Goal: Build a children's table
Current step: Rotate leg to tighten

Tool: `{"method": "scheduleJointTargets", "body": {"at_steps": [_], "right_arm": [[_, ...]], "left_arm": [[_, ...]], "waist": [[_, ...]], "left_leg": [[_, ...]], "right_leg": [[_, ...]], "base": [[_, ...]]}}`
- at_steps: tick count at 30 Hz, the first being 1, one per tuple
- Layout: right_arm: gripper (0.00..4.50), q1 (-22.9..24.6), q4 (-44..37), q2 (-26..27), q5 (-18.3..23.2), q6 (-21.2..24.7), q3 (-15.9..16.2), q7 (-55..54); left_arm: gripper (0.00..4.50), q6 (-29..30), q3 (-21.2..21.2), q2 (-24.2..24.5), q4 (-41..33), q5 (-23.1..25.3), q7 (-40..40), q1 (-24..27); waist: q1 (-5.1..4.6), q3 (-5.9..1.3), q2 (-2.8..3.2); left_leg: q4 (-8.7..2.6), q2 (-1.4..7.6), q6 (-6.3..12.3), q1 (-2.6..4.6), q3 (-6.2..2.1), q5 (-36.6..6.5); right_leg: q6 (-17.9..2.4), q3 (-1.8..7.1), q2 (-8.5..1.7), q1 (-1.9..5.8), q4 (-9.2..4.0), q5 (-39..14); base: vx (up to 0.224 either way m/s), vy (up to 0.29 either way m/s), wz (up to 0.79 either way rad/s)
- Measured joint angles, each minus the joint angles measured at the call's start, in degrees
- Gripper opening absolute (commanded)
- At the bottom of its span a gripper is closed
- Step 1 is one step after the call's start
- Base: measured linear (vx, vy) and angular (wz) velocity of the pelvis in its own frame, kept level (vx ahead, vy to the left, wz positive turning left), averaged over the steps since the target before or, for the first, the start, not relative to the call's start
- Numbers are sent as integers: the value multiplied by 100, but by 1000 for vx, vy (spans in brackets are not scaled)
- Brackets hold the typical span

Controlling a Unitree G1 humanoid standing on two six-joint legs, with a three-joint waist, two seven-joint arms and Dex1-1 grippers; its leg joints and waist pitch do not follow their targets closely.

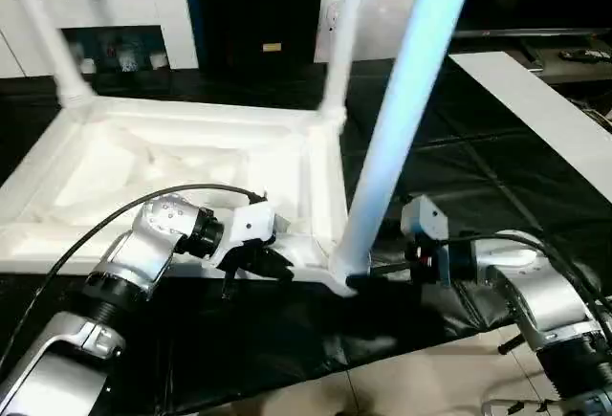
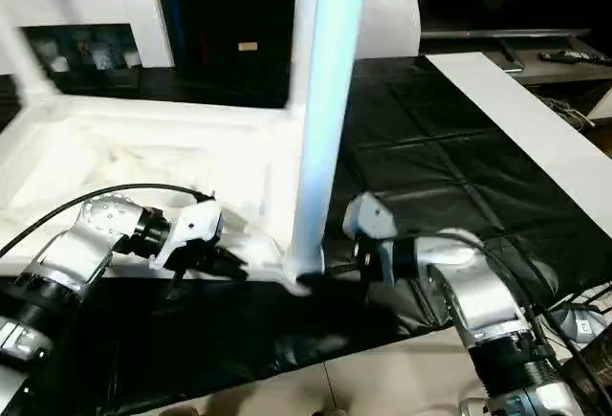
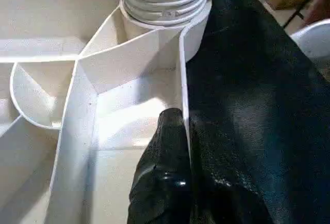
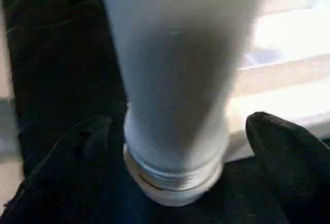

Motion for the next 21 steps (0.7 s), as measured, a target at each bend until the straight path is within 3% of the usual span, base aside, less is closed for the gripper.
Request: {"method": "scheduleJointTargets", "body": {"at_steps": [14, 21], "right_arm": [[296, -134, 234, 55, 26, -92, 152, 337], [275, -137, 261, 66, 102, 43, 142, 408]], "left_arm": [[0, -248, -74, -39, 141, -2, -192, -55], [0, -244, -78, -41, 149, -20, -233, -55]], "waist": [[13, -2, -7], [17, -3, -9]], "left_leg": [[2, 1, 0, 1, 3, 1], [4, 1, 1, 0, 3, 1]], "right_leg": [[0, 0, -2, 0, 5, 0], [0, 0, -2, 0, 7, 0]], "base": [[0, 0, 0], [0, 0, 0]]}}
